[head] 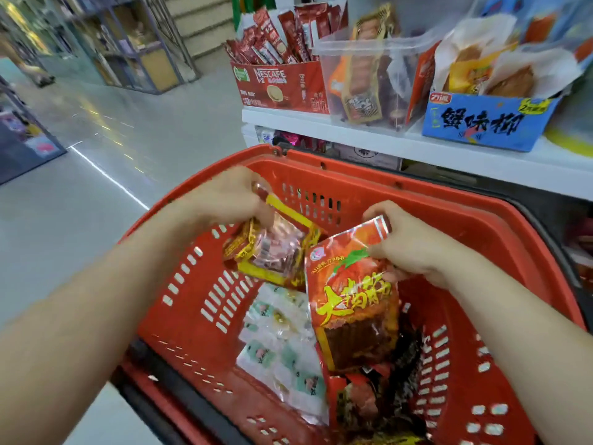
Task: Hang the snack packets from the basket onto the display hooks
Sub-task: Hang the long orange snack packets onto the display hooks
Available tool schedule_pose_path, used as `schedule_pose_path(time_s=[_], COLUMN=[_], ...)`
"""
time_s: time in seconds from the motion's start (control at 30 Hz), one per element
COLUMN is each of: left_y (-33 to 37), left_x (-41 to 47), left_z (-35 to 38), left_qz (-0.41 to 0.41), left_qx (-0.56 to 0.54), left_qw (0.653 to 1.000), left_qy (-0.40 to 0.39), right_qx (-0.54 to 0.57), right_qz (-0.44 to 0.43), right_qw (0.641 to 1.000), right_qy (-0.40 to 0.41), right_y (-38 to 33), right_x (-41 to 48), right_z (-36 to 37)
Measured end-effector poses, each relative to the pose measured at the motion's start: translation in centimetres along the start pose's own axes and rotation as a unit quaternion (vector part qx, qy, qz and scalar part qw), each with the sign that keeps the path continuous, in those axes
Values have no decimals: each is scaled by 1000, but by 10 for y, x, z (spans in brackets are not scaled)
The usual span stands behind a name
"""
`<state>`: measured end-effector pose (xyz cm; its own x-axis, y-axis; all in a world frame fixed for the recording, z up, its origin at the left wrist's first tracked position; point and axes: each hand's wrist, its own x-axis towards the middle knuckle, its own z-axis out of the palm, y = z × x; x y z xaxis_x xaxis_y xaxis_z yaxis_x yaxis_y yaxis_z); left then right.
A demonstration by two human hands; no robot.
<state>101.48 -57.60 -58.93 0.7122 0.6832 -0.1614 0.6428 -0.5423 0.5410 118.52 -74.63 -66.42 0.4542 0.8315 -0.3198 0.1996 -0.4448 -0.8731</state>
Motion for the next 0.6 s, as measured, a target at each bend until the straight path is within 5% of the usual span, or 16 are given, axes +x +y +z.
schedule_pose_path(time_s=[0.1,0.17,0.27,0.37,0.47,0.6], left_y=[20,21,7,-7,-14,-23], left_x=[-36,-56,-66,-69,-75,-86], left_z=[-5,18,55,72,69,65], left_qz=[152,282,410,435,407,390], left_qx=[-104,-9,205,308,320,344], left_qw=[970,943,883,843,854,853], left_qy=[158,176,100,72,58,32], right_qx=[73,127,250,324,318,238], right_qz=[-4,-1,15,22,19,-38], right_qw=[997,991,968,945,942,970], right_qy=[-19,-33,-31,-40,-107,7], right_y=[3,1,-11,-25,-31,-41], right_x=[-9,-13,-15,-16,-13,-13], right_z=[5,12,20,16,9,22])
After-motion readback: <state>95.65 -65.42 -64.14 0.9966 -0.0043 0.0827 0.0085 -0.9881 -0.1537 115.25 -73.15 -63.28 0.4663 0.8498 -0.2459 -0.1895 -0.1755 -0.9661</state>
